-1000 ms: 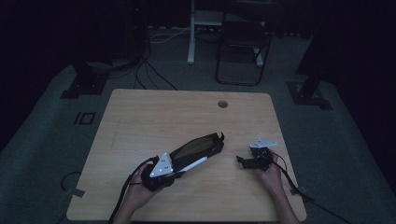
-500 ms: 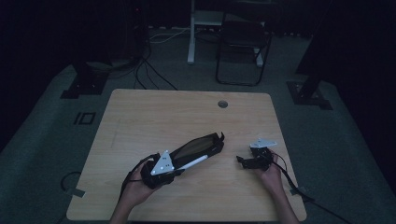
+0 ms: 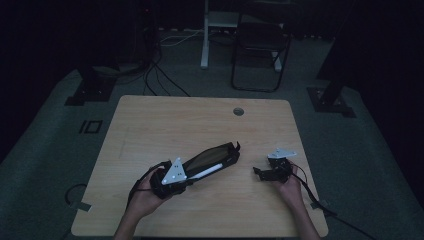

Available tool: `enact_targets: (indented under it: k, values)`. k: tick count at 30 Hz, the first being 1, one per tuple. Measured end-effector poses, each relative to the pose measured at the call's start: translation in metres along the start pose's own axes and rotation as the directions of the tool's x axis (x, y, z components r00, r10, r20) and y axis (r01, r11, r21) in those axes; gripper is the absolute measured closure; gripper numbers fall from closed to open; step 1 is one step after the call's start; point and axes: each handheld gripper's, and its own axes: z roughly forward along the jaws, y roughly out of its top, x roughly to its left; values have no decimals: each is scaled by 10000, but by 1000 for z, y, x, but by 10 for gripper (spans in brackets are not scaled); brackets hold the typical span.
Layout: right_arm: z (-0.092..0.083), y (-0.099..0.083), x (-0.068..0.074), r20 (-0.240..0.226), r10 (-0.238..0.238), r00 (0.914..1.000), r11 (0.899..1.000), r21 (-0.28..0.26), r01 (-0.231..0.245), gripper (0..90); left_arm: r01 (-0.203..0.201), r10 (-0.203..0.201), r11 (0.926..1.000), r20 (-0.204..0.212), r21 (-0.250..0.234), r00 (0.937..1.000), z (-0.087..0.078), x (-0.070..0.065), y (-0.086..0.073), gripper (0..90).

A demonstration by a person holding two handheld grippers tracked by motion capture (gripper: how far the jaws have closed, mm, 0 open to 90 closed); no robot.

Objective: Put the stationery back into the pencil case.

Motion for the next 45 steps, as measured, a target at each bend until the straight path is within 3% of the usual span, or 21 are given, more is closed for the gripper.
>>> enact_targets:
  k: [45]
  values:
    - [0, 0, 0, 1, -13, 10000, 10000, 0, 13, 174, -308, 305, 9993, -142, -207, 9994, -12, 19, 26, 787]
